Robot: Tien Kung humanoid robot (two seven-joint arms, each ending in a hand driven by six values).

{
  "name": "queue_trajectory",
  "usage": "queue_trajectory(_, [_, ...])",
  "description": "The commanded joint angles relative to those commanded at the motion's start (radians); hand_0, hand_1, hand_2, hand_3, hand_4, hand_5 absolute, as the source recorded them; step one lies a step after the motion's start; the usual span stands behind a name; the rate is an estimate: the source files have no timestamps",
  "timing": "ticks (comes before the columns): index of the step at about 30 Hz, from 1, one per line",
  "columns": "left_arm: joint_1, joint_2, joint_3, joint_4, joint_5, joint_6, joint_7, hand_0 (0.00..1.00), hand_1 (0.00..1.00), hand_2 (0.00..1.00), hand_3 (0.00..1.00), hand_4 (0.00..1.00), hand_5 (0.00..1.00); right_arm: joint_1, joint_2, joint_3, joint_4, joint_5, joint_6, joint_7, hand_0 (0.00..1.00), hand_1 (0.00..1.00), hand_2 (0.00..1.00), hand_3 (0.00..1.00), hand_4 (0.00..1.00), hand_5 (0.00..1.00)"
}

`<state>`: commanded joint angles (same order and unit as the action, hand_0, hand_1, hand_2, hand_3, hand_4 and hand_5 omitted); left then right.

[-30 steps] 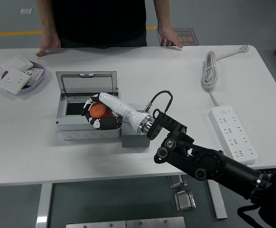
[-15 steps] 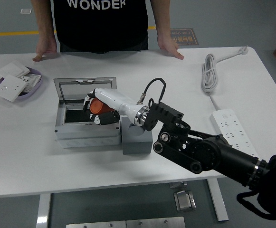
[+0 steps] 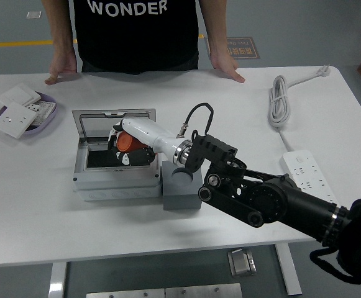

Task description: Pick up the cylinder from the cube,place it in the box,flap close box

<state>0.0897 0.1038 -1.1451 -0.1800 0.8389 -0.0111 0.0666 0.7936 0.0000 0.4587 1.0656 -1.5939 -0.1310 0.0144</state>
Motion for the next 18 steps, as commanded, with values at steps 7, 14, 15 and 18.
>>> queue_trajectory(7, [-0.002,0.002,-0.002,0.0,0.004,0.0,0.001,0.923,0.852,0.854,0.951,0.002,0.002,0.011,0.0,-0.031,-0.005,-0.002,0.006,-0.006,0.343,0.413,0.415,0.324,0.002,0.002])
queue_trajectory(14, [-0.001,0.003,-0.002,0.0,0.005,0.0,0.002,0.923,0.852,0.854,0.951,0.002,0.002,0.013,0.0,-0.046,-0.014,-0.02,0.044,-0.008,0.344,0.42,0.425,0.332,0.002,0.002])
queue_trajectory(15, [-0.001,0.003,-0.002,0.0,0.005,0.0,0.002,0.923,0.852,0.854,0.951,0.002,0.002,0.014,0.0,-0.046,-0.014,-0.025,0.054,-0.008,0.344,0.42,0.425,0.332,0.002,0.002])
queue_trajectory(18, [-0.001,0.003,-0.001,0.0,0.005,0.0,0.002,0.923,0.852,0.854,0.951,0.002,0.002,0.016,0.0,-0.046,-0.013,-0.034,0.064,-0.009,0.372,0.447,0.459,0.383,0.002,0.002])
